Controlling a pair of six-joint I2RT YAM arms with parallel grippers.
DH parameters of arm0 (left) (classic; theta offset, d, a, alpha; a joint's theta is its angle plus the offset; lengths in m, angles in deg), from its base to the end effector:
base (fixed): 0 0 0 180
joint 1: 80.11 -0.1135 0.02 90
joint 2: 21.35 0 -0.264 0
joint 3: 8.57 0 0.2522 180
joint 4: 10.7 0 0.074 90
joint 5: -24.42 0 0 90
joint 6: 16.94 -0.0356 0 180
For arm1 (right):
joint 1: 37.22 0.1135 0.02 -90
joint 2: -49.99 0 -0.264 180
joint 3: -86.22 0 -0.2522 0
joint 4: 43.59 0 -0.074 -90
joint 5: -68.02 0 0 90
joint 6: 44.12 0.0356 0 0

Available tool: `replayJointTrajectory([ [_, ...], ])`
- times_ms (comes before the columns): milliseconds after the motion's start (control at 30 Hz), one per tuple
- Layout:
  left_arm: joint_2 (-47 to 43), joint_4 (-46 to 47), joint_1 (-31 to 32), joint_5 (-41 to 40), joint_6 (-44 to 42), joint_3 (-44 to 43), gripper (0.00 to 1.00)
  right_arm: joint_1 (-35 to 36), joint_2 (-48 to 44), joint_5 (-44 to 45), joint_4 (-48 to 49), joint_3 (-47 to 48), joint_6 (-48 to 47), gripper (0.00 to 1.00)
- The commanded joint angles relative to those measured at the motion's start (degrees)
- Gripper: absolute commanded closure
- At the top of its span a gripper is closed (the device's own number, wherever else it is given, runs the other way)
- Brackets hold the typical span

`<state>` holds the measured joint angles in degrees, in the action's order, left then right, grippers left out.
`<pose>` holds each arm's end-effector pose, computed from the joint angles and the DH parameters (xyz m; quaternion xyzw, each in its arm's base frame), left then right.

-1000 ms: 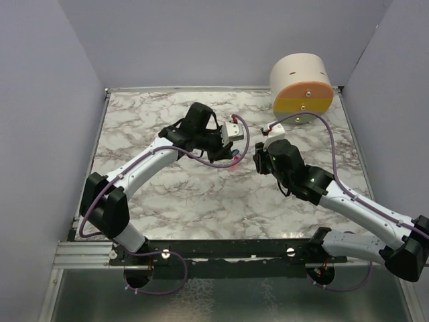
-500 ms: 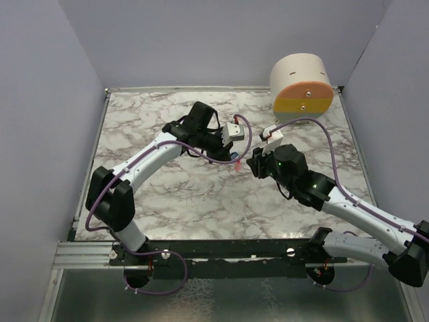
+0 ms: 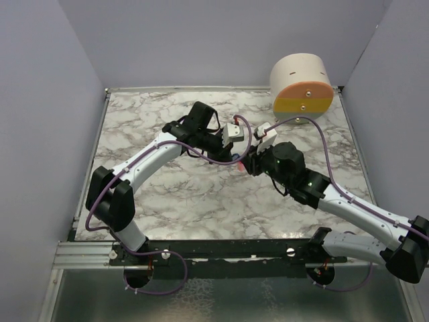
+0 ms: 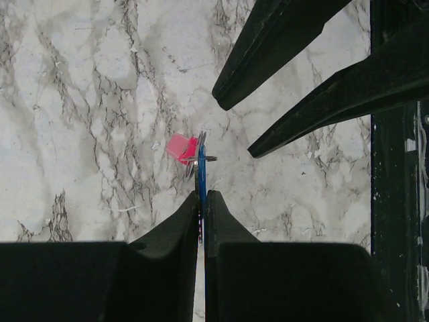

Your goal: Put the keys on the keyring

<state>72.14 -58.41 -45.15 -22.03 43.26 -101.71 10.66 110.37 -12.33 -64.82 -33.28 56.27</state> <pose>0.2769 -0.2235 0.3012 0.5765 0.6612 -0.3610 0.3164 0.1677 0.1766 0.3042 -0.2190 0.7934 0.2138 0.5261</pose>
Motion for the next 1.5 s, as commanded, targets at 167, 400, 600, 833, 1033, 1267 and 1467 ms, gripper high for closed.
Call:
replayJointTrajectory([
  [167, -2.19, -0.10, 0.11, 6.67, -3.99, 0.87, 1.00, -0.33, 0.06, -2.95, 7.19, -1.83, -2.82, 0.73],
  [400, -3.33, -0.26, 0.12, 8.05, -4.98, 1.02, 1.00, -0.37, 1.75, -3.56, 7.61, -1.12, -3.45, 0.73],
  [600, -4.01, -0.81, 0.15, 9.22, -6.35, 2.90, 1.00, -0.34, 2.33, -4.70, 7.90, -0.93, -4.35, 0.72],
  [833, -4.01, -1.73, 0.17, 9.70, -7.59, 2.90, 1.00, -0.33, 2.12, -5.46, 7.74, -0.71, -5.28, 0.75],
  [1033, -4.12, -1.88, 0.11, 9.63, -7.64, 2.82, 1.00, -0.33, 1.59, -6.02, 7.71, -1.19, -5.21, 0.88],
  [1267, -4.24, -1.95, 0.11, 9.42, -7.49, 2.58, 1.00, -0.33, 1.12, -6.11, 7.53, -1.60, -5.05, 0.98],
  [1467, -5.07, -0.43, 0.11, 8.82, -6.34, 2.75, 0.98, -0.33, 0.47, -5.33, 7.88, -2.32, -4.90, 0.99],
])
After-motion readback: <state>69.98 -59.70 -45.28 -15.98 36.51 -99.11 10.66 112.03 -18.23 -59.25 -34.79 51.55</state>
